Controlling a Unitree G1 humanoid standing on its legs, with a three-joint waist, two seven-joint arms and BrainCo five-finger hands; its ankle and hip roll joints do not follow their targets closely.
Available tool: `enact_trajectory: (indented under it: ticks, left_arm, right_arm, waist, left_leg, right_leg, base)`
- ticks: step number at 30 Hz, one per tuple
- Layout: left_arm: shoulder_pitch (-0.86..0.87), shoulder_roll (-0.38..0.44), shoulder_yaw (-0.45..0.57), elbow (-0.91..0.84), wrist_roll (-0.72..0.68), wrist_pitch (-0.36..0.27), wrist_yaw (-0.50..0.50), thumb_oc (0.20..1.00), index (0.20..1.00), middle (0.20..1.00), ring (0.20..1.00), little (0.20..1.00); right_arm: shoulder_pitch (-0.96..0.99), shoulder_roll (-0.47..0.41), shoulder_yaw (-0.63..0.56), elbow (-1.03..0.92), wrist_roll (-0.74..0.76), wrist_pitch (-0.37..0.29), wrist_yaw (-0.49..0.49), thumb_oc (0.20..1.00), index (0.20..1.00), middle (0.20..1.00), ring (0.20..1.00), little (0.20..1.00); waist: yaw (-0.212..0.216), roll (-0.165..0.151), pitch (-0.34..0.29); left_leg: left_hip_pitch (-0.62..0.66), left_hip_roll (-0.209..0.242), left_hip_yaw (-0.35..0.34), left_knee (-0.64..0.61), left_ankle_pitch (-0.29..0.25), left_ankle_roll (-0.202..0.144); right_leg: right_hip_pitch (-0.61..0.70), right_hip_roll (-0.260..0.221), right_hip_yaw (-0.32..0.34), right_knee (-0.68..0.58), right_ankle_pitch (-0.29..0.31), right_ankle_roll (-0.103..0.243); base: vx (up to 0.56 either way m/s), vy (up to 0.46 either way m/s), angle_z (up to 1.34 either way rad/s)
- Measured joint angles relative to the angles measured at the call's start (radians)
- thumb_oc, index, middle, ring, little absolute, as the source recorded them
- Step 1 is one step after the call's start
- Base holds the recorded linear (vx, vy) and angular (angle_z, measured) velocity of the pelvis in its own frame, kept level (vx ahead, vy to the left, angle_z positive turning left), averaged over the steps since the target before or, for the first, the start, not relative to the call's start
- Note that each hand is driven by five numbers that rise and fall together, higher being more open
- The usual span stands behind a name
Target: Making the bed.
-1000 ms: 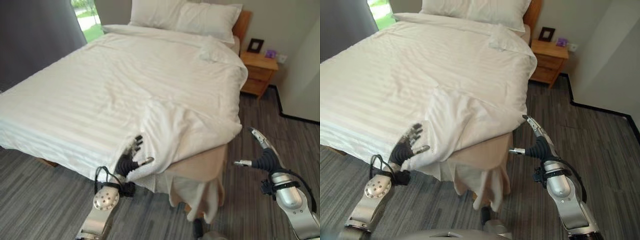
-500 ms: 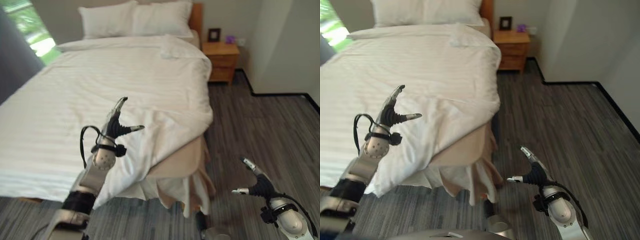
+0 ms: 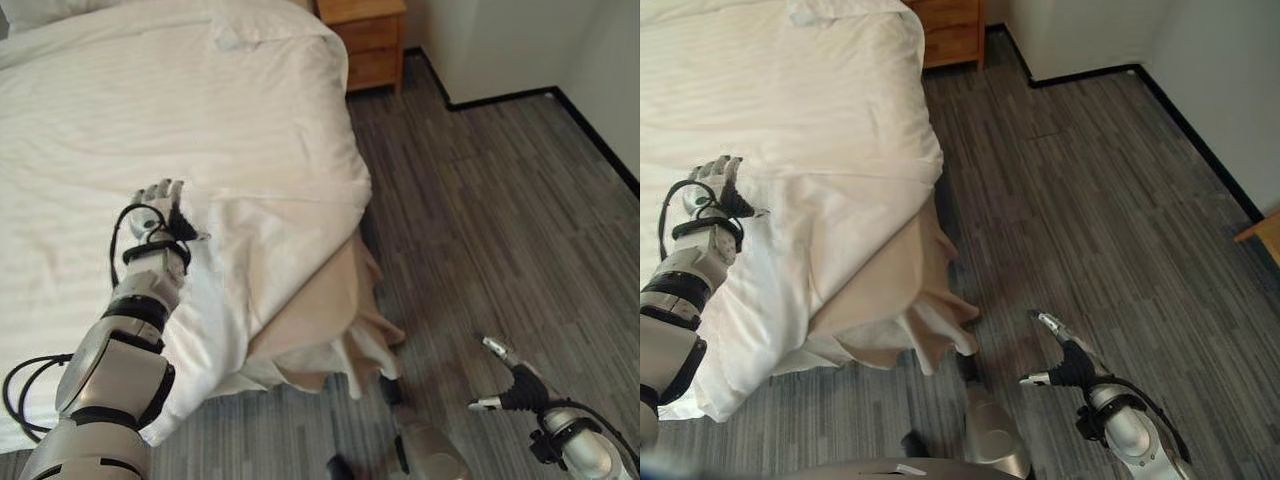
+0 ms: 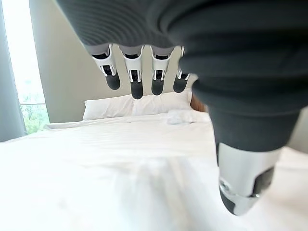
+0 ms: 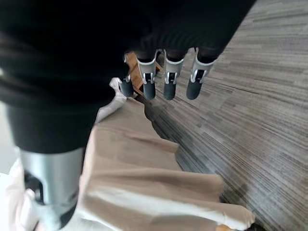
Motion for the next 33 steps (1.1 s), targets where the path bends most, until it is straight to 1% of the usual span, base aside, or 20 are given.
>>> enact_trajectory:
  ticks: [2, 5, 6, 8, 10, 12, 14, 15, 18, 19, 20, 21, 22, 23, 24, 27, 28, 30, 31, 33]
  left_arm:
    - [-0.008, 0.035, 0.000, 0.000, 0.000, 0.003, 0.000, 1.000, 1.000, 1.000, 1.000, 1.000]
    - [-0.036, 0.055, -0.006, -0.001, 0.000, 0.014, 0.000, 1.000, 1.000, 1.000, 1.000, 1.000]
    - [-0.041, 0.060, -0.006, -0.002, 0.001, 0.014, 0.000, 1.000, 1.000, 1.000, 1.000, 1.000]
    - [-0.051, 0.066, -0.006, -0.002, 0.001, 0.016, 0.001, 1.000, 1.000, 1.000, 1.000, 1.000]
    - [-0.051, 0.065, -0.014, -0.003, 0.002, 0.016, 0.001, 1.000, 1.000, 1.000, 1.000, 1.000]
    - [-0.051, 0.064, -0.015, -0.004, 0.002, 0.016, 0.002, 1.000, 1.000, 1.000, 1.000, 1.000]
    - [-0.063, 0.057, -0.034, -0.003, 0.001, 0.012, 0.003, 1.000, 1.000, 1.000, 1.000, 1.000]
    - [-0.072, 0.052, -0.045, -0.003, 0.001, 0.008, 0.003, 1.000, 1.000, 1.000, 1.000, 1.000]
    - [-0.126, 0.003, -0.085, -0.004, -0.001, 0.006, 0.024, 1.000, 1.000, 1.000, 1.000, 1.000]
    - [-0.142, -0.001, -0.083, -0.003, -0.002, 0.006, 0.038, 0.875, 0.875, 0.875, 0.875, 0.875]
    - [-0.156, -0.003, -0.084, -0.003, -0.002, 0.008, 0.042, 0.501, 0.501, 0.501, 0.501, 0.501]
    - [-0.161, -0.022, -0.090, -0.003, -0.002, 0.010, 0.042, 0.282, 0.282, 0.282, 0.282, 0.282]
    - [-0.168, -0.037, -0.091, -0.001, -0.003, 0.016, 0.042, 0.200, 0.200, 0.200, 0.200, 0.200]
    - [-0.175, -0.058, -0.089, -0.001, -0.007, 0.019, 0.043, 0.200, 0.200, 0.200, 0.200, 0.200]
    - [-0.174, -0.104, -0.076, -0.002, -0.020, 0.017, 0.044, 0.200, 0.200, 0.200, 0.200, 0.200]
    - [-0.106, -0.187, 0.058, -0.046, -0.108, 0.001, 0.048, 0.200, 0.200, 0.200, 0.200, 0.200]
    - [-0.071, -0.216, 0.086, -0.068, -0.141, -0.011, 0.053, 0.200, 0.200, 0.200, 0.200, 0.200]
    - [0.024, -0.264, 0.124, -0.170, -0.212, -0.039, 0.059, 0.200, 0.200, 0.200, 0.200, 0.200]
    - [0.091, -0.306, 0.111, -0.237, -0.250, -0.064, 0.061, 0.200, 0.200, 0.200, 0.200, 0.200]
    - [0.248, -0.370, 0.149, -0.441, -0.296, -0.085, 0.056, 0.200, 0.200, 0.200, 0.200, 0.200]
  right_arm:
    - [-0.002, 0.001, 0.000, 0.000, 0.000, 0.000, -0.001, 1.000, 1.000, 1.000, 1.000, 1.000]
    - [-0.003, 0.001, 0.001, 0.004, 0.001, -0.006, -0.001, 1.000, 1.000, 1.000, 1.000, 1.000]
    - [-0.008, 0.001, 0.002, 0.006, 0.001, -0.008, -0.002, 1.000, 1.000, 1.000, 1.000, 1.000]
    - [-0.021, 0.000, 0.011, 0.019, 0.001, -0.011, -0.002, 1.000, 1.000, 1.000, 1.000, 1.000]
    - [-0.030, 0.001, 0.021, 0.018, 0.001, -0.013, -0.002, 1.000, 1.000, 1.000, 1.000, 1.000]
    - [-0.047, 0.000, 0.033, 0.018, 0.002, -0.015, -0.002, 1.000, 1.000, 1.000, 1.000, 1.000]
    - [-0.069, 0.000, 0.057, 0.019, 0.025, -0.021, -0.004, 1.000, 1.000, 1.000, 1.000, 1.000]
    - [-0.079, 0.000, 0.066, 0.021, 0.030, -0.021, -0.003, 1.000, 1.000, 1.000, 1.000, 1.000]
    - [-0.110, -0.004, 0.107, 0.073, 0.030, -0.033, -0.017, 1.000, 1.000, 1.000, 1.000, 1.000]
    - [-0.128, -0.005, 0.118, 0.086, 0.029, -0.033, -0.022, 1.000, 1.000, 1.000, 1.000, 1.000]
    - [-0.135, -0.004, 0.117, 0.091, 0.029, -0.033, -0.025, 1.000, 1.000, 1.000, 1.000, 1.000]
    - [-0.139, -0.004, 0.117, 0.097, 0.029, -0.033, -0.030, 1.000, 1.000, 1.000, 1.000, 1.000]
    - [-0.141, -0.004, 0.116, 0.100, 0.028, -0.033, -0.033, 1.000, 1.000, 1.000, 1.000, 1.000]
    - [-0.151, -0.004, 0.116, 0.105, 0.025, -0.032, -0.034, 1.000, 1.000, 1.000, 1.000, 1.000]
    - [-0.157, -0.004, 0.108, 0.097, 0.021, -0.035, -0.042, 1.000, 1.000, 1.000, 1.000, 1.000]
    - [-0.159, -0.003, 0.109, 0.118, 0.021, -0.035, -0.045, 1.000, 1.000, 1.000, 1.000, 1.000]
    - [-0.160, -0.003, 0.110, 0.133, 0.021, -0.035, -0.047, 1.000, 1.000, 1.000, 1.000, 1.000]
    - [-0.162, 0.009, 0.112, 0.181, 0.021, -0.032, -0.060, 1.000, 1.000, 1.000, 1.000, 1.000]
    - [-0.172, 0.016, 0.125, 0.238, 0.021, -0.030, -0.067, 1.000, 1.000, 1.000, 1.000, 1.000]
    - [-0.189, 0.017, 0.122, 0.338, 0.024, -0.011, -0.068, 1.000, 1.000, 1.000, 1.000, 1.000]
  waist:
    - [0.007, -0.005, 0.021]
    - [0.037, -0.011, 0.043]
    - [0.044, -0.014, 0.049]
    - [0.048, -0.021, 0.055]
    - [0.047, -0.027, 0.061]
    - [0.048, -0.039, 0.075]
    - [0.046, -0.053, 0.087]
    - [0.045, -0.062, 0.105]
    - [0.047, -0.077, 0.112]
    - [0.048, -0.084, 0.116]
    - [0.048, -0.086, 0.117]
    - [0.049, -0.085, 0.117]
    - [0.050, -0.085, 0.116]
    - [0.052, -0.085, 0.116]
    - [0.052, -0.085, 0.116]
    - [0.055, -0.084, 0.116]
    - [0.055, -0.083, 0.114]
    - [0.052, -0.082, 0.111]
    - [0.056, -0.083, 0.093]
    - [0.070, -0.078, 0.075]
  left_leg:
    - [-0.007, 0.001, -0.005, 0.000, 0.003, -0.001]
    - [-0.023, 0.005, -0.011, 0.000, 0.003, -0.001]
    - [-0.026, 0.004, -0.011, 0.000, 0.003, -0.001]
    - [-0.041, 0.004, -0.019, 0.000, 0.006, -0.003]
    - [-0.054, 0.006, -0.034, 0.000, 0.008, -0.003]
    - [-0.059, 0.006, -0.035, 0.000, 0.008, -0.003]
    - [-0.094, -0.001, -0.043, 0.000, 0.016, -0.001]
    - [-0.101, -0.003, -0.049, 0.001, 0.018, -0.001]
    - [-0.169, -0.013, -0.061, 0.007, 0.032, 0.007]
    - [-0.189, -0.016, -0.060, 0.007, 0.036, 0.008]
    - [-0.198, -0.016, -0.059, 0.008, 0.037, 0.008]
    - [-0.196, -0.014, -0.059, 0.009, 0.036, 0.007]
    - [-0.196, -0.012, -0.059, 0.012, 0.036, 0.007]
    - [-0.191, -0.011, -0.060, 0.013, 0.036, 0.007]
    - [-0.168, -0.012, -0.060, 0.007, 0.036, 0.007]
    - [-0.107, -0.010, -0.061, 0.001, 0.034, 0.005]
    - [-0.085, -0.008, -0.062, 0.001, 0.032, 0.002]
    - [-0.048, -0.007, -0.073, 0.001, 0.027, 0.004]
    - [-0.036, -0.007, -0.087, 0.000, 0.028, 0.004]
    - [-0.013, -0.007, -0.100, 0.000, 0.027, 0.006]
  right_leg:
    - [-0.005, 0.000, -0.004, 0.000, 0.001, -0.001]
    - [-0.018, 0.000, -0.012, 0.000, 0.001, -0.002]
    - [-0.021, 0.000, -0.012, 0.000, 0.006, -0.008]
    - [-0.032, -0.002, -0.018, 0.001, 0.012, -0.015]
    - [-0.039, -0.005, -0.030, 0.001, 0.015, -0.018]
    - [-0.044, -0.006, -0.031, 0.001, 0.016, -0.019]
    - [-0.076, -0.016, -0.037, 0.001, 0.022, -0.017]
    - [-0.079, -0.019, -0.041, 0.001, 0.025, -0.018]
    - [-0.142, -0.033, -0.036, 0.001, 0.042, -0.011]
    - [-0.162, -0.036, -0.032, 0.001, 0.046, -0.009]
    - [-0.172, -0.036, -0.030, 0.001, 0.048, -0.011]
    - [-0.170, -0.033, -0.029, 0.001, 0.048, -0.011]
    - [-0.166, -0.033, -0.029, 0.001, 0.048, -0.011]
    - [-0.161, -0.032, -0.030, 0.001, 0.047, -0.011]
    - [-0.142, -0.031, -0.029, 0.001, 0.047, -0.011]
    - [-0.081, -0.030, -0.030, 0.001, 0.030, 0.001]
    - [-0.057, -0.029, -0.032, 0.001, 0.021, 0.005]
    - [-0.013, -0.030, -0.040, 0.001, 0.003, 0.008]
    - [0.004, -0.036, -0.053, 0.001, -0.001, 0.008]
    - [0.034, -0.039, -0.065, 0.001, -0.007, 0.010]
  base:
    - [0.01, -0.029, 0.07]
    - [0.00, -0.037, 0.05]
    - [0.00, -0.051, 0.05]
    - [-0.01, -0.033, 0.09]
    - [-0.03, -0.024, 0.17]
    - [-0.05, -0.020, 0.08]
    - [-0.08, -0.031, 0.14]
    - [-0.10, -0.044, 0.12]
    - [-0.04, -0.026, 0.17]
    - [-0.02, -0.011, 0.05]
    - [-0.03, -0.011, -0.04]
    - [0.00, 0.000, 0.00]
    - [0.00, 0.000, 0.00]
    - [-0.01, 0.030, 0.03]
    - [0.00, 0.000, 0.00]
    - [0.00, 0.011, -0.01]
    - [0.02, 0.019, 0.05]
    - [0.02, 0.018, 0.14]
    - [0.03, 0.040, 0.25]
    - [0.04, 0.052, 0.22]
